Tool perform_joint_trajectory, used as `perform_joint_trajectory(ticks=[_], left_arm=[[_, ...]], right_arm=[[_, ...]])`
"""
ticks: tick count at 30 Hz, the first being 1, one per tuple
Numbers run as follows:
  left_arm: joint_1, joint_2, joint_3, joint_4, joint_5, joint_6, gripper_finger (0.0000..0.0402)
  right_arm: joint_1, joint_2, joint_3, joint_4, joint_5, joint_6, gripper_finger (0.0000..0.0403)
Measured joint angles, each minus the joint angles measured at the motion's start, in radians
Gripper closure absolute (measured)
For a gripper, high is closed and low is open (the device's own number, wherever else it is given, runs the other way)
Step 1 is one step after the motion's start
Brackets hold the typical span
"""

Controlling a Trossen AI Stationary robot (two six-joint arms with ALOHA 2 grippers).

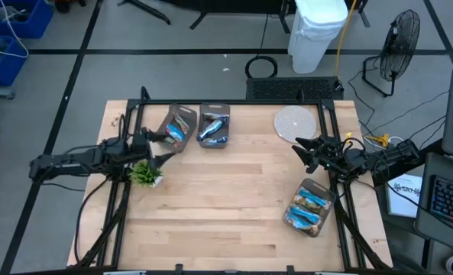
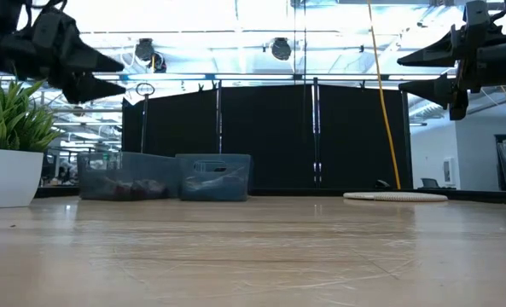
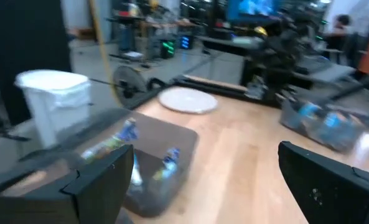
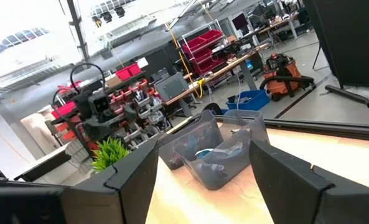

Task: Pick and place Granola Bars by type
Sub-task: Return to Home Position

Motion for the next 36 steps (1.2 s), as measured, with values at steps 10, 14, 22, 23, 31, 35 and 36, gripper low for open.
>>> perform_joint_trajectory(ticks=[10, 14, 22, 23, 31, 35, 36], left_arm=[[0.0, -0.074, -0.102, 0.0, 0.064, 0.017, 0.0004], [0.0, -0.085, -0.129, 0.042, 0.057, 0.015, 0.0004], [0.001, -0.122, -0.15, 0.099, 0.009, 0.117, 0.0004], [0.001, -0.132, -0.15, 0.099, 0.007, 0.138, 0.0004], [0.039, -0.176, -0.15, 0.096, 0.003, 0.2, 0.0004], [0.063, -0.183, -0.15, 0.096, 0.003, 0.283, 0.0004], [0.067, -0.183, -0.15, 0.096, 0.002, 0.284, 0.0004]], right_arm=[[0.0, 0.0, 0.0, 0.0, 0.0, 0.0, 0.0161], [0.0, 0.0, 0.0, 0.0, 0.0, 0.0, 0.0161], [0.0, 0.0, 0.0, 0.0, 0.0, 0.0, 0.016], [0.0, 0.0, 0.0, 0.0, 0.0, 0.0, 0.016], [0.0, 0.0, 0.0, 0.0, 0.0, 0.0, 0.016], [0.0, 0.0, 0.0, 0.0, 0.0, 0.0, 0.016], [0.0, 0.0, 0.0, 0.0, 0.0, 0.0, 0.016]])
